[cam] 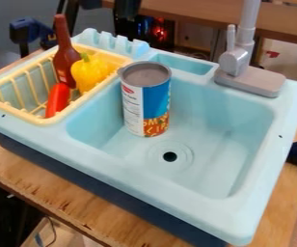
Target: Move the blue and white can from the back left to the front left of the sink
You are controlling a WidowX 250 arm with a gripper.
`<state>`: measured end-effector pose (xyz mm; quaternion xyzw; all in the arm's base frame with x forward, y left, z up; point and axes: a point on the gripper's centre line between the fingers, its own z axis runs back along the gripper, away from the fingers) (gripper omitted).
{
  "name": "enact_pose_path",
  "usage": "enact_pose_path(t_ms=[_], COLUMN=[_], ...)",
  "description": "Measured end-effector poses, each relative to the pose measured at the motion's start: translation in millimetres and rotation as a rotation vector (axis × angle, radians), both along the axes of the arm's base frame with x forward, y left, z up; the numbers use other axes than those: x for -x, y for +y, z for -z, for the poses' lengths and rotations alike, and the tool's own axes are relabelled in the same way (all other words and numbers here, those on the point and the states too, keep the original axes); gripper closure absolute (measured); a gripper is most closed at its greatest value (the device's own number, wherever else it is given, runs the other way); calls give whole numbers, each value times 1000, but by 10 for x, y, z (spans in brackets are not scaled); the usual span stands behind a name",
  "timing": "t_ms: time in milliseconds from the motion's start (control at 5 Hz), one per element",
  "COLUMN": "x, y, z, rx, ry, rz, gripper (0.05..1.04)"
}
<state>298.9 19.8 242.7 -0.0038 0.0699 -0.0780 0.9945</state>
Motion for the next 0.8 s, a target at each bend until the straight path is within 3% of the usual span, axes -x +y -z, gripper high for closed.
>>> enact_pose_path(t_ms=[200, 400, 800], x=[-28, -223, -583], y=[2, -72, -266], z=[103, 148, 333], rx=[2, -24, -3], ry=[32, -49, -198], rz=[0, 58, 123], gripper=[83, 83, 83])
